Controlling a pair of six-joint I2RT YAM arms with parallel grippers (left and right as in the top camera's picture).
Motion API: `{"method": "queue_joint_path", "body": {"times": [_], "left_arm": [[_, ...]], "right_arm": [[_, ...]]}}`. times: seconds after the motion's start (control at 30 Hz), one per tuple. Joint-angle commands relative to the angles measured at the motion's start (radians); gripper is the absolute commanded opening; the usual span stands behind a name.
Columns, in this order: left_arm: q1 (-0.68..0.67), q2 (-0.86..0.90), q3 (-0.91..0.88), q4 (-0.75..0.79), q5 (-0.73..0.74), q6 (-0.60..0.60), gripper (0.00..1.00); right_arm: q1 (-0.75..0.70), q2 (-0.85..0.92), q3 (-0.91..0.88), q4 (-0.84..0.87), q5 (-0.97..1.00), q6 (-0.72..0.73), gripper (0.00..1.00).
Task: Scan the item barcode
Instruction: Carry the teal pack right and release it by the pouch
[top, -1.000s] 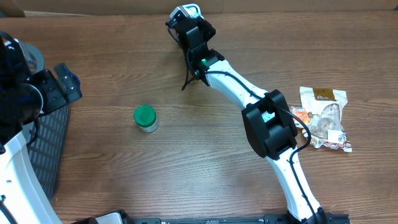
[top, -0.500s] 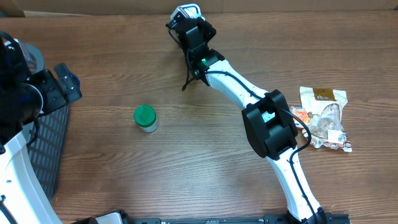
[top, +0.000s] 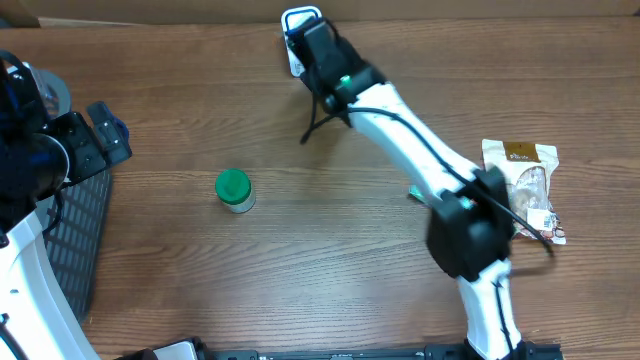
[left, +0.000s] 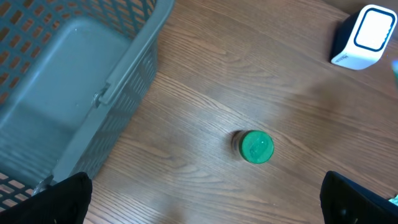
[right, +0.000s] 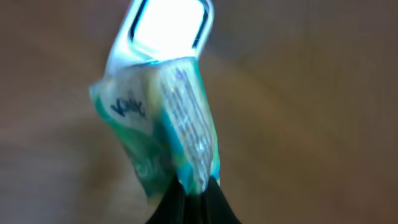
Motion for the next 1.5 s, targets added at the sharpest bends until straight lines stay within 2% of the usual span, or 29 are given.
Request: {"method": "queue_joint_path", "body": {"times": [0.0, 0.13, 0.27, 0.5, 0.63, 0.8, 1.03, 1.07, 1.17, 1.2, 1.27, 1.47], "left_arm": [[0.003, 0.003, 0.006, 0.001, 0.004, 0.018, 1.00], [0.003, 0.003, 0.006, 0.001, 0.004, 0.019, 1.00], [0.003, 0.003, 0.006, 0.001, 0.004, 0.019, 1.00], [0.003, 0.003, 0.006, 0.001, 0.004, 0.019, 1.00], [0.003, 0.003, 0.006, 0.001, 0.004, 0.019, 1.00], [0.003, 0.003, 0.006, 0.001, 0.004, 0.018, 1.00], [0.003, 0.003, 0.006, 0.001, 0.004, 0.019, 1.00], [0.003, 0.003, 0.006, 0.001, 0.004, 0.019, 1.00], [0.003, 0.003, 0.006, 0.001, 0.004, 0.019, 1.00], [0.003, 0.003, 0.006, 0.001, 0.004, 0.019, 1.00], [0.003, 0.003, 0.006, 0.001, 0.004, 0.019, 1.00], [0.003, 0.003, 0.006, 0.001, 0.004, 0.019, 1.00]], "right_arm": [[0.002, -0.146, 0.013, -0.192, -0.175, 0.338, 0.04], [-0.019, -0.187, 0.013, -0.508, -0.173, 0.583, 0.04], [-0.102, -0.187, -0.002, -0.639, -0.177, 0.635, 0.04], [-0.293, -0.184, -0.097, -0.696, -0.240, 0.636, 0.04], [-0.385, -0.184, -0.222, -0.688, -0.251, 0.657, 0.04], [-0.450, -0.184, -0.385, -0.632, -0.248, 0.656, 0.04], [-0.493, -0.184, -0.483, -0.597, -0.211, 0.657, 0.04], [-0.496, -0.184, -0.484, -0.597, -0.208, 0.656, 0.08], [-0.498, -0.184, -0.483, -0.603, -0.204, 0.656, 0.46], [-0.497, -0.184, -0.483, -0.608, -0.204, 0.655, 0.55], [-0.497, -0.185, -0.478, -0.618, -0.228, 0.655, 0.64], [-0.464, -0.215, -0.338, -0.671, -0.352, 0.561, 0.72]]}}
